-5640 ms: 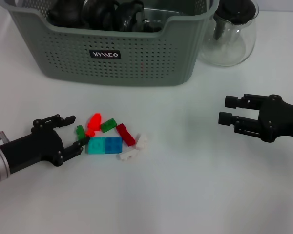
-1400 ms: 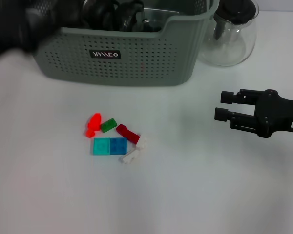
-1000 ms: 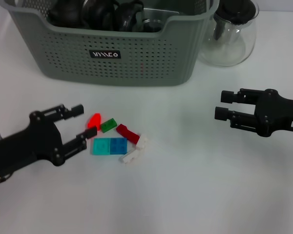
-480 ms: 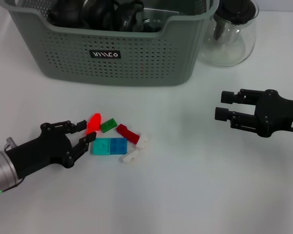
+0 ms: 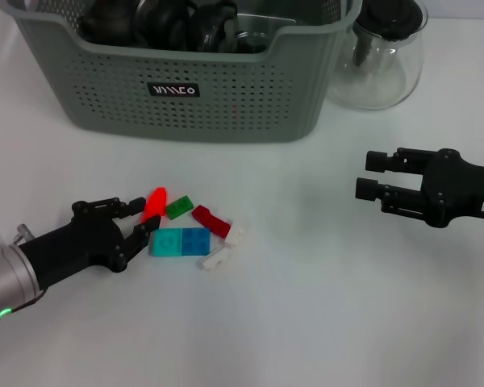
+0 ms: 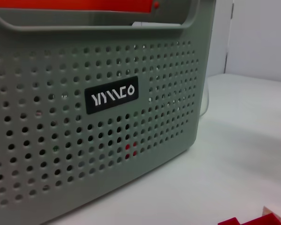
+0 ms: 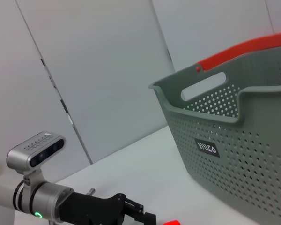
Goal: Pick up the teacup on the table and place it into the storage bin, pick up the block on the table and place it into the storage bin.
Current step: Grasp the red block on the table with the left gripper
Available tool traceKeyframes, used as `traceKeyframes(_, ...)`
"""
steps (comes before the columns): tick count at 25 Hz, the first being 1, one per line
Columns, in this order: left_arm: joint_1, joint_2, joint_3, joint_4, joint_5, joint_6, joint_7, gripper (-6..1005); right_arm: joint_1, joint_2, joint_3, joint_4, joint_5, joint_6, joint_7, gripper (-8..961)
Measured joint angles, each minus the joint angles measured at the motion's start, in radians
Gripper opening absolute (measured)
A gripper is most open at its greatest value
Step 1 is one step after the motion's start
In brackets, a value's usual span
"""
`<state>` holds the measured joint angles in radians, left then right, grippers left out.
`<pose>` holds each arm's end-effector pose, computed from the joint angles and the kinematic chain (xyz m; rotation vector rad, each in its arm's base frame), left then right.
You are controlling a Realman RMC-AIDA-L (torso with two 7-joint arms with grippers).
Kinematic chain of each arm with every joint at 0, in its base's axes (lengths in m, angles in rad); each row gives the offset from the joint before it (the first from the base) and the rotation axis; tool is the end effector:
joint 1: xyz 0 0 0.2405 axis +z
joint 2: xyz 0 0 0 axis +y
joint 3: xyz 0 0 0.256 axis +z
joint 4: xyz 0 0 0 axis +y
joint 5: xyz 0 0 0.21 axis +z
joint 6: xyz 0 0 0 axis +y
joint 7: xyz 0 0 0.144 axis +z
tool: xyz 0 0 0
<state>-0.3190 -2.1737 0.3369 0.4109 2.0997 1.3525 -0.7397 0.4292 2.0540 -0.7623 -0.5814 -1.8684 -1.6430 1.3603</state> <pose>-0.3505 0.2473 -0.0548 -2.4086 -0.5575 -0.5327 0.2790 0.2934 -0.0030 -2.7243 0.7401 0.8664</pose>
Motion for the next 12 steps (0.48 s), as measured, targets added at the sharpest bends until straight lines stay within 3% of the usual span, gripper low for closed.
traceKeyframes(12,0.003,0.002,-0.034,-0.001,0.006,-0.002,0.005,314,-0.001,0.000,0.000,0.000,0.000,0.000,0.000,584)
